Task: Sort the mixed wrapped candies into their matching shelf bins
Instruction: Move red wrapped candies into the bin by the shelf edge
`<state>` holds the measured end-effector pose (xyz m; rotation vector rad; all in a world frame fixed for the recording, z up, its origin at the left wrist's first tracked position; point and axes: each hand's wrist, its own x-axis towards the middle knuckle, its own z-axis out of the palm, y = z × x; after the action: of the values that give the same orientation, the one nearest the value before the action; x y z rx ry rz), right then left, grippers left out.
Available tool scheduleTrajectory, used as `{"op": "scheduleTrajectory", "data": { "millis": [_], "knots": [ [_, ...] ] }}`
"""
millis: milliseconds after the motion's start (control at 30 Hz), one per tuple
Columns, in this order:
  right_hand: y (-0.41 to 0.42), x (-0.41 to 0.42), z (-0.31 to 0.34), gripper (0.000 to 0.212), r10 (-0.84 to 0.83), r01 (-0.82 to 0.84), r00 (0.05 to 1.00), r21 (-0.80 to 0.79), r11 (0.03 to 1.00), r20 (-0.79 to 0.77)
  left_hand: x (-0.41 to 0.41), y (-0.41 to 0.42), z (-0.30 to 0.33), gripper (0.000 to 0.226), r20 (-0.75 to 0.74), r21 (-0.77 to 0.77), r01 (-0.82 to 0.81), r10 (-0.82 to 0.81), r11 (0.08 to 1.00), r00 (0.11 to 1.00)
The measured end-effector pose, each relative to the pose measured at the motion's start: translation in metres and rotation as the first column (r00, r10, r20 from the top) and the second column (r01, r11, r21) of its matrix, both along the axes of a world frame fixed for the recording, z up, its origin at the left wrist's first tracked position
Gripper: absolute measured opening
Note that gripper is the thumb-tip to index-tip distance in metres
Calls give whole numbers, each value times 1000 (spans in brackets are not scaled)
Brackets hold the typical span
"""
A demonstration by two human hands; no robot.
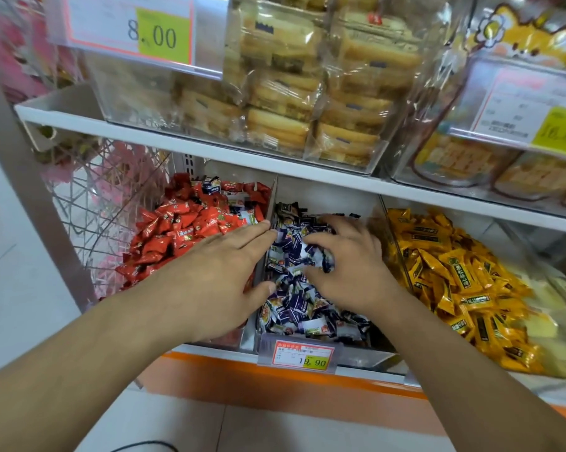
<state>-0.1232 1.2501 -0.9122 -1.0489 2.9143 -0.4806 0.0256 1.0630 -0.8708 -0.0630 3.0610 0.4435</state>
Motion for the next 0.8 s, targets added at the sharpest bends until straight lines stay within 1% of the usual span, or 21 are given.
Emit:
{"op": "scheduleTrajectory", "data": {
  "millis": [67, 133, 200, 300, 400, 500, 567, 633, 667, 733, 800],
  "knots": [
    [-5, 9, -1, 55, 157, -157, 980, -5, 988, 119, -1, 1, -2, 78, -1, 2, -5, 5, 1000, 1000],
    [-10, 18, -11, 60, 278, -291, 931, 21, 956, 235, -1, 2, -3, 78, -13, -3, -8, 8, 1000, 1000],
    [-10, 20, -20, 61, 299, -324, 930, 92, 941, 215, -1, 2, -3, 77, -10, -6, -17, 17, 1000, 1000],
    [-8, 16, -19, 56, 281, -303, 949, 159, 940, 143, 0, 2, -3, 76, -8, -16, -21, 21, 1000, 1000],
    [-3, 11, -17, 47, 237, -249, 968, 181, 951, 87, 0, 1, -3, 76, -14, -18, -19, 19, 1000, 1000],
    [2, 4, -18, 38, 164, -155, 986, 165, 974, -42, 0, 1, -4, 76, -11, -12, -25, 25, 1000, 1000],
    [5, 0, -16, 35, 110, -102, 992, 134, 986, -56, -1, 1, -5, 76, -20, -10, -23, 22, 1000, 1000],
    [7, -5, -15, 27, 52, -42, 993, 93, 995, -106, -1, 0, -6, 75, -33, -1, -24, 24, 1000, 999],
    [8, -7, -16, 27, 16, -6, 992, 78, 997, -127, -2, 0, -7, 75, -36, 3, -25, 25, 1000, 999],
    [10, -9, -15, 36, -34, 42, 993, 67, 997, -109, -1, 0, -6, 76, -32, 7, -26, 26, 1000, 999],
    [9, -5, -12, 45, 3, 3, 997, 62, 998, -81, -1, 0, -5, 76, -24, 6, -25, 26, 1000, 999]
  ]
}}
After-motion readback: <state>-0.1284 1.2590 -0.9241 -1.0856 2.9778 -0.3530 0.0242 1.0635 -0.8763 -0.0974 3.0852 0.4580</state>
